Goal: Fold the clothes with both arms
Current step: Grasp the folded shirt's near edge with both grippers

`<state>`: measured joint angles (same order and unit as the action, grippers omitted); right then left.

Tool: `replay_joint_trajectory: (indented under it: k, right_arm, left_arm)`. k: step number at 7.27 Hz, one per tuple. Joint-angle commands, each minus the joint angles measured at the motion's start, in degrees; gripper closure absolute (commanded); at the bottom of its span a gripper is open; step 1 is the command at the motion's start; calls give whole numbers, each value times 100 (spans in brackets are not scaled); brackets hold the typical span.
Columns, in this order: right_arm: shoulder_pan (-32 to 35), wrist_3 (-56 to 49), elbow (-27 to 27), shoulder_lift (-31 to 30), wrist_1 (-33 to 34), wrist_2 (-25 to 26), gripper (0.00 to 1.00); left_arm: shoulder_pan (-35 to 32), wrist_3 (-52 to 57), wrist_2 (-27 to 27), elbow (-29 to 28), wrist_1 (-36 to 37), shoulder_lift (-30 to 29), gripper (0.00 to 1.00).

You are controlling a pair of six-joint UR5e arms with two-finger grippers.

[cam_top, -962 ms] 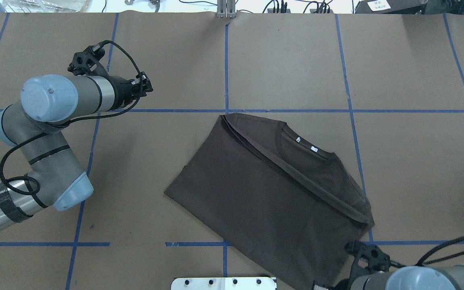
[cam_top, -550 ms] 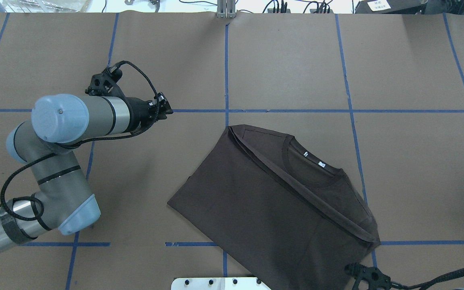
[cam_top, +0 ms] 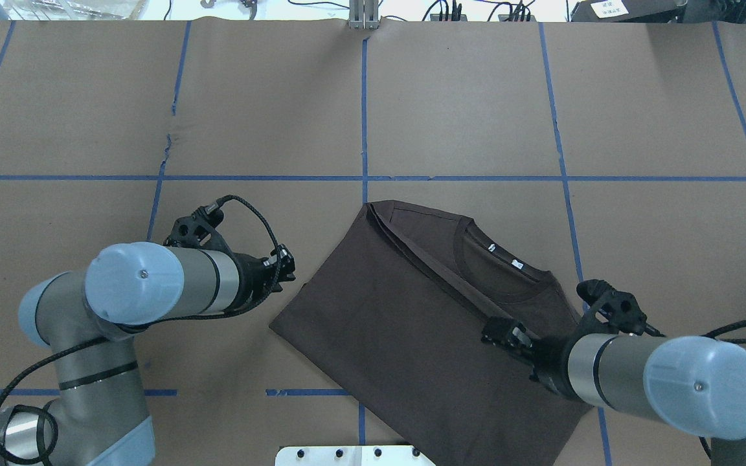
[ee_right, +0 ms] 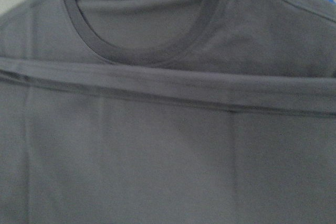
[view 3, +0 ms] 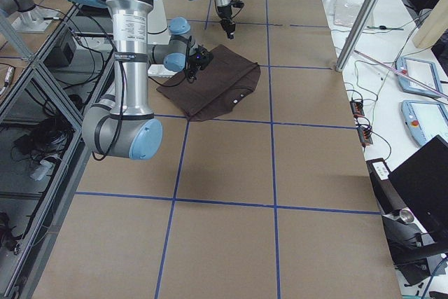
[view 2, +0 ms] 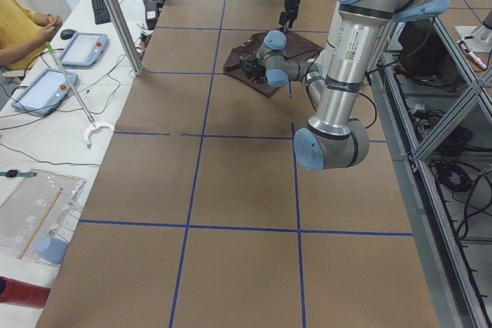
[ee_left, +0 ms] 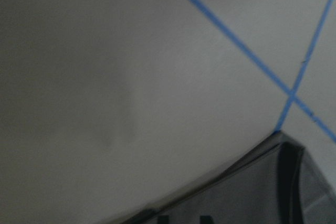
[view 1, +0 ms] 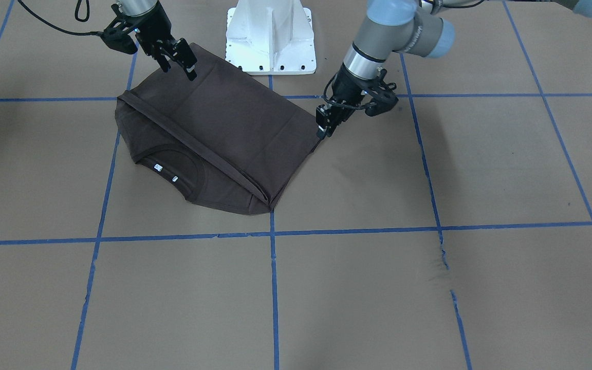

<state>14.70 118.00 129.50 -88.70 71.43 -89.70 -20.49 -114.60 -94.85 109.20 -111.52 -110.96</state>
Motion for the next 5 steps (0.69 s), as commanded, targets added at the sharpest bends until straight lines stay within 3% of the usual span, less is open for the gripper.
replay_joint_trajectory:
  k: [1,5]
  right_arm:
    - [446,-171,-406,378,3,39,0]
    - [534,-181,-602,564,3,49,0]
  left_arm:
    - [501,-142,46,-73,588,-57,61]
    - [493,-36,255,-302,579,-136,61]
